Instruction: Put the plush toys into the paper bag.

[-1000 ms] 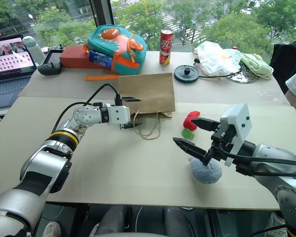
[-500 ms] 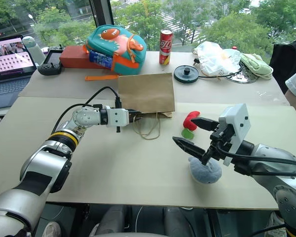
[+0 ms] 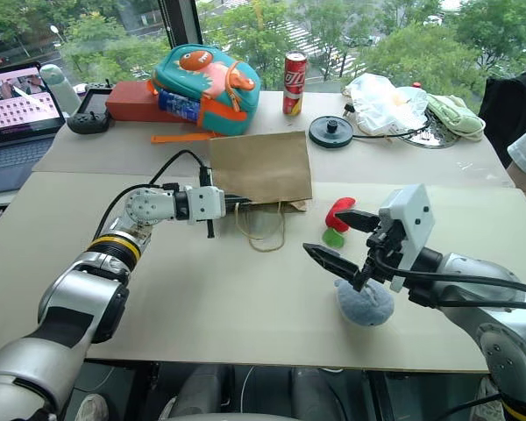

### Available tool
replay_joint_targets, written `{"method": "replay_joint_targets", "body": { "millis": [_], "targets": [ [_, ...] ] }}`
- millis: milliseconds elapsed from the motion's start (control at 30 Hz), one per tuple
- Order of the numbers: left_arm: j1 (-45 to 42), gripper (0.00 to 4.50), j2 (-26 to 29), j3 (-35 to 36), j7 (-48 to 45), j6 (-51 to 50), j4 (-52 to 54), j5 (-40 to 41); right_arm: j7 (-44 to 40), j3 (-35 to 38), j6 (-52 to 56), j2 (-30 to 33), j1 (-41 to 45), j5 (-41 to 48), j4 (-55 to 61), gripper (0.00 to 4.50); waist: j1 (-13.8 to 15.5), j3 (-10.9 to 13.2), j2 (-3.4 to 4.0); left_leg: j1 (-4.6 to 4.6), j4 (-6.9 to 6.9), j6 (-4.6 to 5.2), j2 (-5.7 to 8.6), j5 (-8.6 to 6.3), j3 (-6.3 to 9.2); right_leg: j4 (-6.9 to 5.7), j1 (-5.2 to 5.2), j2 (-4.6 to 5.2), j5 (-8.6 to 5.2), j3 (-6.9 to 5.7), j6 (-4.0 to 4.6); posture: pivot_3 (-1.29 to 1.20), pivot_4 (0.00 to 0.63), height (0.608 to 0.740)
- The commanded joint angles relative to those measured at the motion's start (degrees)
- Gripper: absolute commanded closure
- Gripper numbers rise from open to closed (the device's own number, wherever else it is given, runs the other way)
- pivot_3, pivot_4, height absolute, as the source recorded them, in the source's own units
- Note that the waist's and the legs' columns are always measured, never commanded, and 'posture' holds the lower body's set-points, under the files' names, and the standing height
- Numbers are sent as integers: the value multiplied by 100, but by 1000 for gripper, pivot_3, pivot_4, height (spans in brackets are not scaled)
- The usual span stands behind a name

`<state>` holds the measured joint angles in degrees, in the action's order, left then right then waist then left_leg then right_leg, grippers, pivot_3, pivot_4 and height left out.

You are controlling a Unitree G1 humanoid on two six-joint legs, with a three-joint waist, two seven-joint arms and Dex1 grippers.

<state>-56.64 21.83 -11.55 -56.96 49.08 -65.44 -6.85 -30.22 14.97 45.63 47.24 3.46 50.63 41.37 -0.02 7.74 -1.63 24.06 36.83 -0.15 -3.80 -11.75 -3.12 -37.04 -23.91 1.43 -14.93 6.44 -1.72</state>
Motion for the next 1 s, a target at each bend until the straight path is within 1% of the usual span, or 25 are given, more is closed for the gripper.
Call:
{"method": "replay_joint_targets", "body": {
  "millis": [33, 167, 233, 300, 433, 500, 567, 600, 633, 667, 833, 967, 1000],
  "targets": [
    [446, 4447, 134, 241, -708, -483, 1041, 754, 170, -314, -203, -126, -9, -530, -125, 0, -19, -2, 3, 0, 0, 0, -1, 0, 0, 0, 0, 0, 0, 0, 0, 0, 150, 733],
    [1191, 4447, 293, 328, -1010, -1387, 2430, 1286, 318, -669, -210, -335, -65, -914, -109, 0, -80, -6, 11, -3, 0, 0, -4, 0, -1, -6, -4, -2, 0, 2, 1, 0, 150, 733],
    [1753, 4447, 507, 324, -1119, -2180, 3619, 1604, 462, -864, -162, -499, -137, -1040, -40, 0, -90, -6, 11, -2, 2, 0, -5, 1, 1, -8, -3, -3, 0, 2, 1, 0, 150, 733],
    [2122, 4447, 681, 329, -1096, -2753, 4439, 1744, 561, -985, -124, -634, -195, -1134, 2, 0, -106, -9, 15, -3, 3, -1, -7, 1, 1, -7, -3, -4, 0, 2, 1, 0, 150, 733],
    [2315, 4447, 788, 368, -911, -3354, 5068, 1783, 638, -1205, -107, -806, -213, -1326, -11, 0, -61, -9, 15, -12, 9, -6, -7, 5, 2, -9, 10, -5, -1, 5, 1, 0, 150, 733],
    [2318, 4447, 784, 378, -853, -3519, 5194, 1766, 645, -1375, -130, -889, -134, -1449, -86, 0, -62, -9, 15, -41, 10, -4, -6, 6, 4, -2, 48, -5, -4, 5, -3, 0, 150, 733],
    [2303, 4500, 770, 375, -826, -3634, 5272, 1759, 721, -1492, -147, -1055, 22, -1571, -238, 522, -76, -9, 15, -70, 9, -4, -6, 6, 2, 4, 76, -4, -10, 6, -13, 0, 150, 733],
    [2291, 4500, 763, 370, -823, -3684, 5301, 1763, 717, -1544, -178, -1112, 78, -1612, -279, 676, -81, -8, 15, -74, 8, -4, -6, 6, 1, 4, 79, -5, -16, 8, -22, 0, 150, 733],
    [2278, 4500, 754, 369, -825, -3733, 5330, 1776, 703, -1585, -195, -1168, 120, -1640, -298, 962, -89, -9, 15, -74, 8, -4, -6, 6, 2, 3, 78, -6, -17, 8, -22, 0, 150, 733],
    [2271, 4500, 747, 371, -827, -3766, 5347, 1783, 679, -1612, -204, -1208, 142, -1671, -306, 1362, -94, -9, 15, -75, 8, -4, -6, 6, 2, 2, 76, -7, -16, 10, -20, 0, 150, 733],
    [2190, 4500, 697, 423, -874, -4053, 5400, 1931, 789, -1942, -259, -1568, 477, -2040, -629, 3051, -98, -9, 15, -74, 2, -3, -7, 5, 3, 1, 73, -11, -11, 12, -4, 0, 150, 733],
    [2068, 4500, 641, 571, -844, -4469, 5411, 2226, 955, -2178, -394, -1858, 749, -2473, -1042, 4463, -96, -9, 15, -72, 3, -3, -6, 5, 3, 2, 73, -10, -11, 12, -4, 0, 150, 733],
    [2030, 4500, 635, 605, -844, -4568, 5421, 2285, 1017, -2236, -440, -1937, 809, -2603, -1168, 4463, -96, -8, 15, -72, 3, -3, -6, 5, 3, 2, 73, -10, -11, 12, -4, 0, 150, 733]
  ]
}}
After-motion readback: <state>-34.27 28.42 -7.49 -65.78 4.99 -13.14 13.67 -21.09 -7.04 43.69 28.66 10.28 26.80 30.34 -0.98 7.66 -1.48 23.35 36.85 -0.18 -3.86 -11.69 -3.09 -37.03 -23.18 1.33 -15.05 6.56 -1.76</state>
